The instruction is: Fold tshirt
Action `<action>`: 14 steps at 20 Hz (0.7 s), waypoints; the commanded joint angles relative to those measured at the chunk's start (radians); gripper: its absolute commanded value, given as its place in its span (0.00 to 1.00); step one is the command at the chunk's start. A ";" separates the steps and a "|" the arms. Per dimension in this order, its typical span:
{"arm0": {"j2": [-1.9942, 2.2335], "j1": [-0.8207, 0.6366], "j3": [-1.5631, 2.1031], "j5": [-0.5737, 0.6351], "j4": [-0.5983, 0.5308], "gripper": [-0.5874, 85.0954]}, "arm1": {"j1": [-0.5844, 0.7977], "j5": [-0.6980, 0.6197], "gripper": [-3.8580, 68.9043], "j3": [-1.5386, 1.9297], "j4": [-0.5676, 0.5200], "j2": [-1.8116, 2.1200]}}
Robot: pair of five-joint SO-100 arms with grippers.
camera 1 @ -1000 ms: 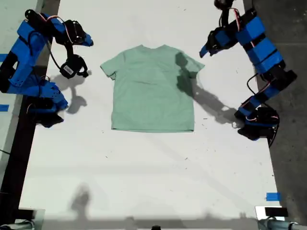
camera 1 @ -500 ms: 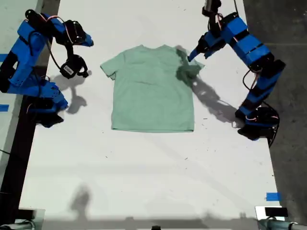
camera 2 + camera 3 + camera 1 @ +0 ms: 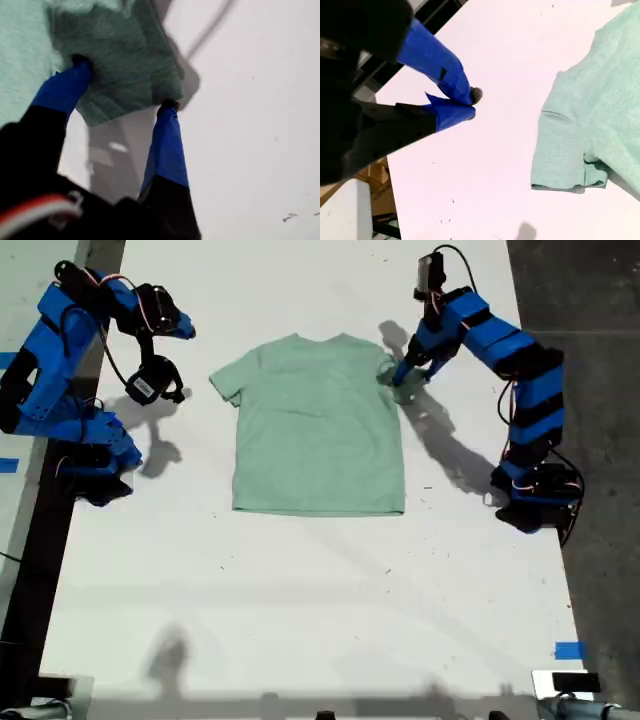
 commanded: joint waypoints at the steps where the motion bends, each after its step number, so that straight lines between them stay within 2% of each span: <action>1: 0.023 0.012 0.002 -0.005 -0.031 0.01 | 0.014 -0.021 0.46 -0.101 -0.028 -0.005; 4: 0.025 0.006 0.006 -0.005 -0.031 0.01 | 0.012 -0.029 0.45 -0.121 -0.028 -0.023; 5: 0.025 0.006 0.006 -0.005 -0.032 0.01 | 0.011 -0.032 0.41 -0.127 -0.028 -0.032; 6: 0.025 0.006 0.008 -0.005 -0.034 0.01 | 0.009 -0.037 0.31 -0.132 -0.028 -0.041; 7: 0.025 0.006 0.008 -0.005 -0.035 0.01 | 0.008 -0.035 0.10 -0.138 -0.028 -0.052; 8: 0.025 0.006 0.009 -0.005 -0.035 0.01 | 0.008 -0.034 0.04 -0.141 -0.026 -0.061; 14: 0.052 0.005 0.025 -0.005 -0.035 0.01 | -0.014 -0.052 0.04 -0.141 -0.026 -0.074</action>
